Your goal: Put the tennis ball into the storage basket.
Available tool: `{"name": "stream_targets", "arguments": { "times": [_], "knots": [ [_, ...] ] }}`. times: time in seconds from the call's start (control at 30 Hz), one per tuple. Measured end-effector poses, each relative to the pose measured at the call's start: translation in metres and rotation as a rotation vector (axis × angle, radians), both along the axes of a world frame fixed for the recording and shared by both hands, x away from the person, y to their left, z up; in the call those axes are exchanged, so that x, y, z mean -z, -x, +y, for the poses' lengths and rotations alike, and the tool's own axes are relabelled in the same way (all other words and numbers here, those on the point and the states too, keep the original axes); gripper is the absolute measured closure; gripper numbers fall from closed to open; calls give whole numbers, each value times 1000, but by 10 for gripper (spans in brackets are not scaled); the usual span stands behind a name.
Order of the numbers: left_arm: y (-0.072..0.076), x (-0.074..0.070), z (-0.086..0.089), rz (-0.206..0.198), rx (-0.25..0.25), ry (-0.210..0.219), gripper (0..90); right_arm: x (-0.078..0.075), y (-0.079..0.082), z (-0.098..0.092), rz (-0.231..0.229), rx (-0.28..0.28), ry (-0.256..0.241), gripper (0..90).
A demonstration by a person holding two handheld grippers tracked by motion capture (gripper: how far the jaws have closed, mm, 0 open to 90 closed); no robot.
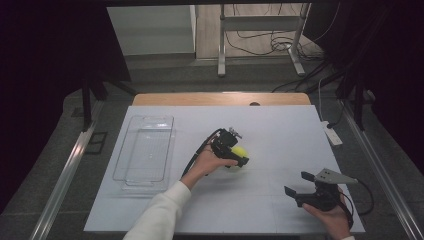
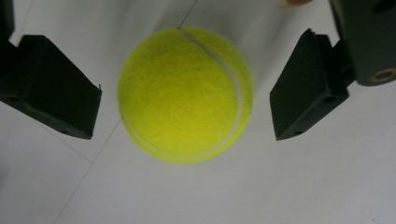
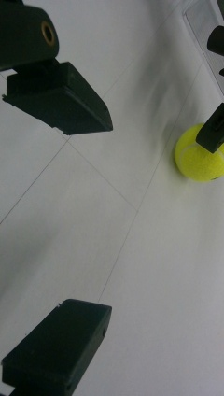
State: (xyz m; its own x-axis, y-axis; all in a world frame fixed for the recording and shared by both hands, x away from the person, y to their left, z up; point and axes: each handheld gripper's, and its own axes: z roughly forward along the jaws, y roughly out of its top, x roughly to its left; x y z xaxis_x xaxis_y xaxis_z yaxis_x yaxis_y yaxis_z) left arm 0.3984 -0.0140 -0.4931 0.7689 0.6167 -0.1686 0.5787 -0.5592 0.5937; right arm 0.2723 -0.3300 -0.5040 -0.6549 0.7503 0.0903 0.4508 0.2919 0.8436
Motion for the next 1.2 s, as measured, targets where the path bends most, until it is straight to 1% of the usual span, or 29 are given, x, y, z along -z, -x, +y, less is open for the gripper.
{"name": "stream_targets", "arguments": {
  "times": [0.07,0.2,0.27,0.3,0.43,0.5,0.57,0.67,1.2],
  "knots": [
    [0,0,0,1,2,-3,117,0,0,0,1,0,-1,106],
    [0,2,-2,-6,0,-25,189,0,0,0,0,1,0,106],
    [0,3,-2,-8,0,-29,241,0,0,0,0,1,0,106],
    [1,3,-3,-12,3,-32,251,0,0,0,1,2,0,106],
    [2,2,-3,-20,9,-41,257,0,0,0,1,3,0,107],
    [3,1,-4,-26,17,-57,263,0,0,0,2,4,1,107],
    [3,1,-4,-29,15,-58,265,0,0,0,1,5,0,107],
    [4,0,-4,-45,13,-64,266,0,0,-1,1,6,1,107],
    [9,-9,-1,-66,38,-44,269,0,0,-1,0,8,3,107]
  ]
}}
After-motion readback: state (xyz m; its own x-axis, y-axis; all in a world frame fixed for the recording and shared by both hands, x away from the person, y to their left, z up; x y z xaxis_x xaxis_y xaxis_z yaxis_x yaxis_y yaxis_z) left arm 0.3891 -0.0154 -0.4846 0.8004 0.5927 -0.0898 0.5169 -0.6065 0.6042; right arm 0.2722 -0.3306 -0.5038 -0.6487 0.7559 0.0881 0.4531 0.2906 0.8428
